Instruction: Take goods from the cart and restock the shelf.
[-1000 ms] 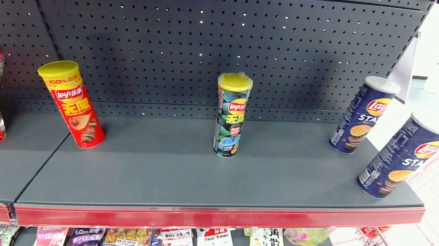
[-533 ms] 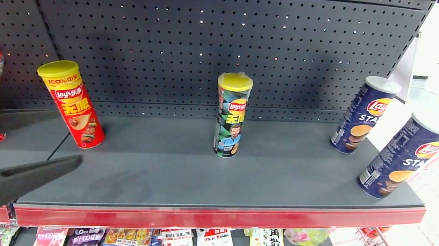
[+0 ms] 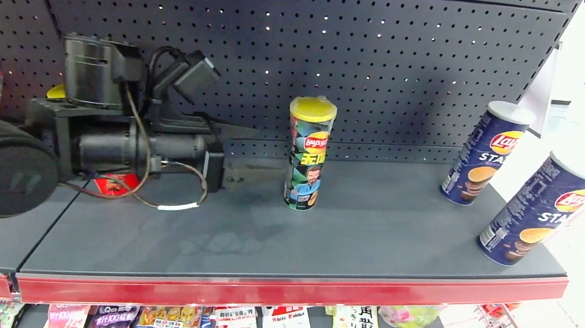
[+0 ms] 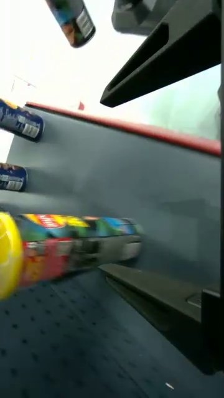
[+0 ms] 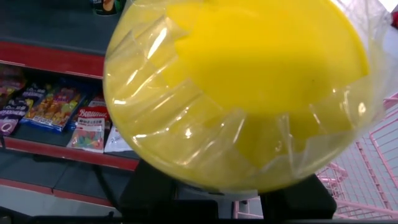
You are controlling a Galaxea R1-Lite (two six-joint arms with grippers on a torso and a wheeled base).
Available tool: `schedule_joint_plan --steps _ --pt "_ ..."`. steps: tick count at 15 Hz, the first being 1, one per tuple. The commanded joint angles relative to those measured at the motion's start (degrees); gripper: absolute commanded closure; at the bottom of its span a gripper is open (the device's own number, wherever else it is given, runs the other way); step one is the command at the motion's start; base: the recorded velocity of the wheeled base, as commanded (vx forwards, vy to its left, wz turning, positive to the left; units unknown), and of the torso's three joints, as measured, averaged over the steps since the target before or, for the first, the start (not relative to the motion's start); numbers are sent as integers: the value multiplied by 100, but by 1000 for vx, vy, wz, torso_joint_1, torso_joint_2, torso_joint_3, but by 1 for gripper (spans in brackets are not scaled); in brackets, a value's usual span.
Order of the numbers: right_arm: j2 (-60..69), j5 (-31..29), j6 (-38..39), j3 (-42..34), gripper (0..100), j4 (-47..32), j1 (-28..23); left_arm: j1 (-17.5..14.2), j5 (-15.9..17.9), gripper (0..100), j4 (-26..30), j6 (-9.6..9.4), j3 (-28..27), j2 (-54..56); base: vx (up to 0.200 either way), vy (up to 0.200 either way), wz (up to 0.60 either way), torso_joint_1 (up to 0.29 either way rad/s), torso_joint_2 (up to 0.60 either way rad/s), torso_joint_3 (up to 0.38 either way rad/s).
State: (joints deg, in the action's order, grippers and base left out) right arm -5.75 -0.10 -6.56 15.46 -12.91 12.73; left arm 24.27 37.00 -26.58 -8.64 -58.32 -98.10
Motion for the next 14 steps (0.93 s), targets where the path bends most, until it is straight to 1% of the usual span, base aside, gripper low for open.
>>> schedule_joint_plan --steps 1,2,3,4,6,7,10,12,14 --pt "13 1 -3 -8 100 -1 2 104 -79 0 -32 -6 -602 -939 0 0 0 0 0 0" --pt "13 1 -3 -8 100 -1 2 104 -79 0 -32 -6 -602 -939 0 0 0 0 0 0" --pt "13 1 14 -25 100 -1 2 95 -105 0 -23 -6 -971 -1159 0 0 0 0 0 0" --pt "13 1 14 -25 100 -1 2 87 -114 0 -14 -6 -1138 -1264 0 0 0 0 0 0" --pt "13 -8 23 -25 100 -1 2 69 -246 0 -6 -15 -1533 -1511 0 0 0 0 0 0" --pt "13 -8 23 -25 100 -1 2 60 -246 0 3 -15 -1683 -1616 0 0 0 0 0 0" --pt "13 -8 23 -34 100 -1 2 51 -255 0 3 -15 -1946 -1827 0 0 0 0 0 0" --pt "13 -8 23 -69 100 -1 2 60 -263 0 -6 -15 -2307 -2082 0 0 0 0 0 0" --pt "13 -8 23 -104 100 -1 2 78 -255 0 12 -6 -2474 -2196 0 0 0 0 0 0"
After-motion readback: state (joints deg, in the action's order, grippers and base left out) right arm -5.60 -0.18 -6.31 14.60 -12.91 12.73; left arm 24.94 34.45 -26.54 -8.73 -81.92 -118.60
